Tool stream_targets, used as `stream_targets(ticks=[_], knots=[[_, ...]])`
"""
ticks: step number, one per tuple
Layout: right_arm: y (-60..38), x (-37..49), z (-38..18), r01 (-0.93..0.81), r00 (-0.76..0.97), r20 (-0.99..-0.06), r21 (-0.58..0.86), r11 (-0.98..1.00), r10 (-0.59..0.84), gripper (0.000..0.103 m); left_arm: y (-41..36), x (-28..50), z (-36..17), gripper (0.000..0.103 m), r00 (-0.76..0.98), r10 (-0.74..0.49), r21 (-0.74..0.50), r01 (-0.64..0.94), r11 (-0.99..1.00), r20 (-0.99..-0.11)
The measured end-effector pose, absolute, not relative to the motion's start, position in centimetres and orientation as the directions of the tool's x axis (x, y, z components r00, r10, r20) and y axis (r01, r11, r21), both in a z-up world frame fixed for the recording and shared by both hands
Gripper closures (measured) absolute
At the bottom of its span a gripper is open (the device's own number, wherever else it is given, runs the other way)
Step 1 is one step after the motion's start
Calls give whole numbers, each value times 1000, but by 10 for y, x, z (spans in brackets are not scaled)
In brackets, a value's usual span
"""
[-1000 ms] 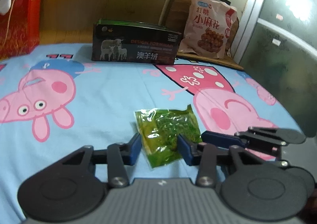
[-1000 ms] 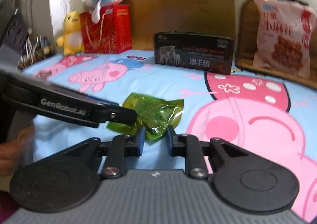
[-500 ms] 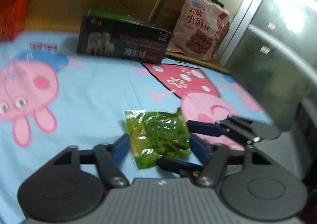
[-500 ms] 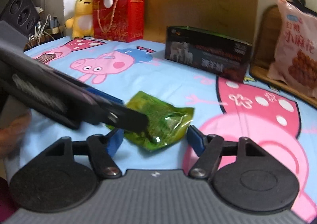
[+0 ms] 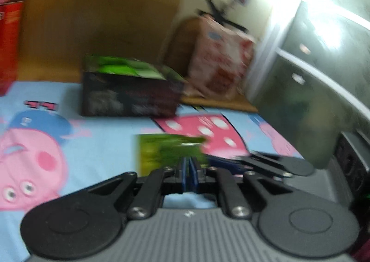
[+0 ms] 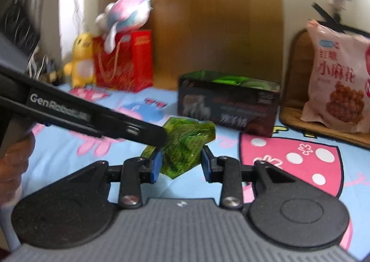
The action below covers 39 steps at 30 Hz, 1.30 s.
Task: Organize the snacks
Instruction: 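Close the left gripper on the pickle packet and lift it, then carry the pickle packet into the tin box and open the left gripper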
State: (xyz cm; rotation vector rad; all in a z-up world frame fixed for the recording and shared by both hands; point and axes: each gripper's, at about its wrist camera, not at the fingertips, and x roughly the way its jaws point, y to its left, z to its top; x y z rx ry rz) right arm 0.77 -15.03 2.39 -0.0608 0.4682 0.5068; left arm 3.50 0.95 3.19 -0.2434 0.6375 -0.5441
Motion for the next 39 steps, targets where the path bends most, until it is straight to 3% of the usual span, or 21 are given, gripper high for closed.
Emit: stream_targets(ticks=[2,7,9,11,13,20,26,27,30,33,36,39], knots=[[-161,16,27,-463,773,-436,109,879,461,65,23,51,27,66,661,-546,-422,359,832,-515],[-178,35,25,-441,744,-420,275,855,519,65,31,90,7,31,525,-670,-595,336,730,-525],[-181,38,26,-429,751,-414,287,857,515,65,33,96,6,34,514,-691,-620,339,708,-508],[-183,45,31,-425,754,-407,297,855,515,65,30,101,13,65,512,-704,-606,379,699,-492],[-184,59,42,-436,759,-388,295,850,524,65,26,107,28,67,551,-667,-548,394,738,-502],[-166,161,75,-488,753,-410,175,855,514,63,18,182,77,65,667,-537,-403,364,840,-516],[-181,233,51,-477,716,-542,80,875,440,36,-7,248,61,56,622,-477,-352,322,879,-620],[-186,234,50,-460,721,-544,87,884,428,37,-4,247,59,56,619,-473,-364,304,880,-628],[-197,218,59,-392,763,-502,140,909,406,38,12,228,61,56,635,-433,-377,233,897,-639],[-213,179,70,-343,811,-393,280,897,433,37,27,197,71,54,671,-390,-357,196,913,-630],[-213,124,64,-343,830,-316,361,867,460,37,29,155,81,54,741,-378,-315,233,920,-555],[-204,66,53,-309,842,-306,400,863,443,37,20,104,76,52,791,-319,-267,204,942,-522]])
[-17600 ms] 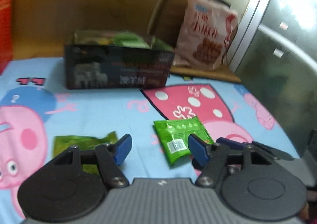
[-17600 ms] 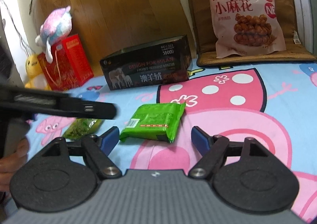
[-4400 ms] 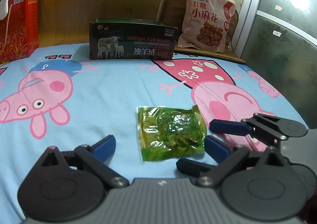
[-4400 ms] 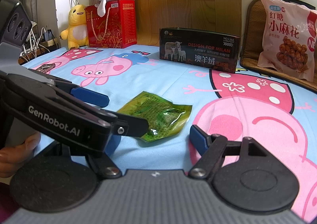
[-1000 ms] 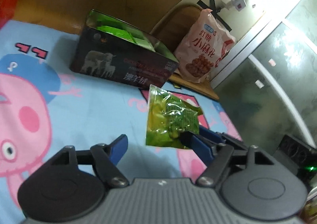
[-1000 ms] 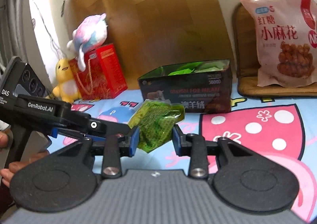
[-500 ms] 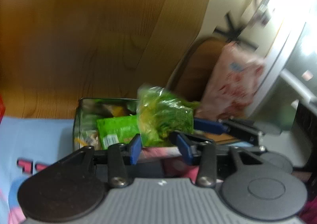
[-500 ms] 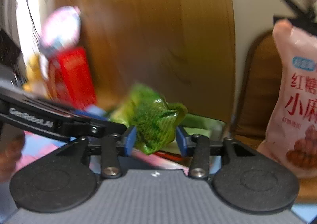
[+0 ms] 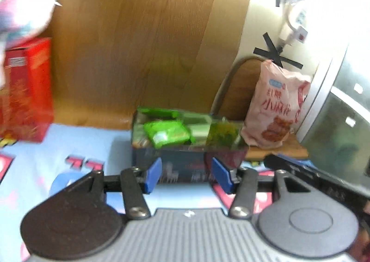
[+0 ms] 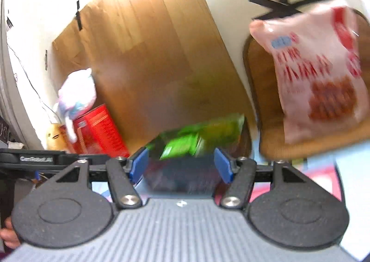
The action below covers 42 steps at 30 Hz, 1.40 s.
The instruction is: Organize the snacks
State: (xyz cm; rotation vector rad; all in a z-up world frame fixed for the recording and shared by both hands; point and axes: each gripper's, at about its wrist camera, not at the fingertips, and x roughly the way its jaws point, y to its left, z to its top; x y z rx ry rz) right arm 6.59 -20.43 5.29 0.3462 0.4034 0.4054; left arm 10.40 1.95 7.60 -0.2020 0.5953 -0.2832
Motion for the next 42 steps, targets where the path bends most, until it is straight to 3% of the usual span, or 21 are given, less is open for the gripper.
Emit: stream_targets(ticks=[3,5,7,9,14,42], knots=[[-196,1,46,-218,836,-367,459,861,407,35,11,57,65,47,776,-246,-233,132,964,-581],[-195,-30,40,-203,820,-378,511,835,431,27,7,31,60,36,754,-229,-217,117,969,-616],[-187,-55,39,-203,814,-399,486,850,423,23,4,7,56,28,766,-189,-183,95,979,-614],[-181,-70,40,-205,818,-410,447,871,403,21,-1,-14,55,26,789,-148,-137,81,987,-596],[-180,-102,42,-189,821,-418,445,875,390,7,-9,-47,53,2,806,-98,-92,54,994,-584],[-182,-127,35,-170,814,-433,459,872,387,3,-22,-78,56,0,839,-19,-13,14,1000,-543]])
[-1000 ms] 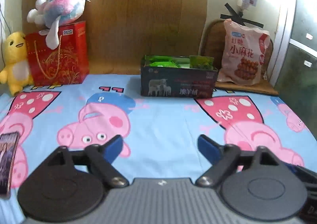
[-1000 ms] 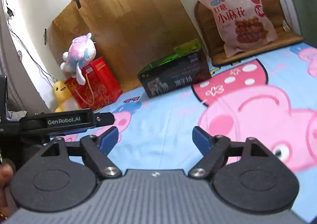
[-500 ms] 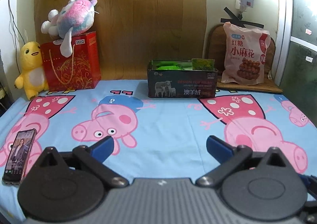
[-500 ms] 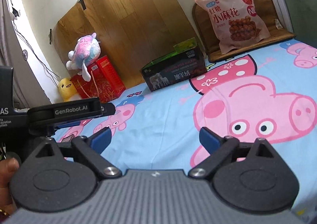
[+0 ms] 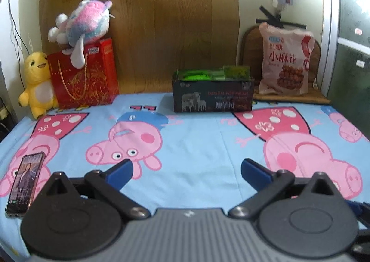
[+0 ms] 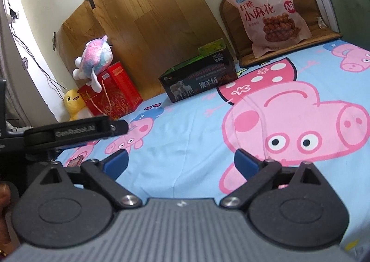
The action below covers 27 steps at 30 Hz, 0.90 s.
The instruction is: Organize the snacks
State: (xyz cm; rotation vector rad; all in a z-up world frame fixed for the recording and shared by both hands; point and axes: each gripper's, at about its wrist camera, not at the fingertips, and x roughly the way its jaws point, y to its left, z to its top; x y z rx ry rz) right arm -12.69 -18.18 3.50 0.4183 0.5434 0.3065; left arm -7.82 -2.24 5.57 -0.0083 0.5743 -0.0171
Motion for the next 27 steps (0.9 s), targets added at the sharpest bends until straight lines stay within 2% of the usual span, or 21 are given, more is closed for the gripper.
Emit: stream_targets(ticks=[14,27], knots=[[-175,-122,31,-159,799,-464,452,878,383,2,-16,-94,66,0,907,60,45,-45,998,-417],[-177,-119,28,-148,788,-479,460,875,386,2,-13,-92,65,0,898,47,18,-43,999,-439]])
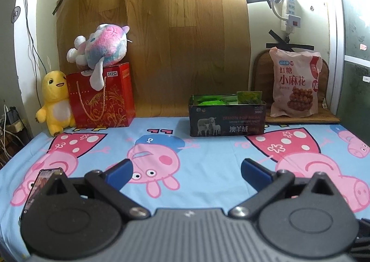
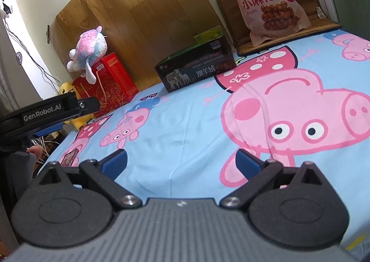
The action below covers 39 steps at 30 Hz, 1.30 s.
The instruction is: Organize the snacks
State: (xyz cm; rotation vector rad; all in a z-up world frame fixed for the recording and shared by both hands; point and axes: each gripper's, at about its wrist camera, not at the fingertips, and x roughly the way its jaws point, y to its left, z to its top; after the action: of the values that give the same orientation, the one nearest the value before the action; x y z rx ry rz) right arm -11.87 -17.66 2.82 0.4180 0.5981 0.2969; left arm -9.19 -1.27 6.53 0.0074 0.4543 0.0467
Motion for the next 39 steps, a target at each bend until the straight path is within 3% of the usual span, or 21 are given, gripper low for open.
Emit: stream_targets(ticks=[39], knots=[[-183,-118,20,-116,783,-498,472,874,373,2,-18,-88,58,0,875,43,49,-22,999,-481]])
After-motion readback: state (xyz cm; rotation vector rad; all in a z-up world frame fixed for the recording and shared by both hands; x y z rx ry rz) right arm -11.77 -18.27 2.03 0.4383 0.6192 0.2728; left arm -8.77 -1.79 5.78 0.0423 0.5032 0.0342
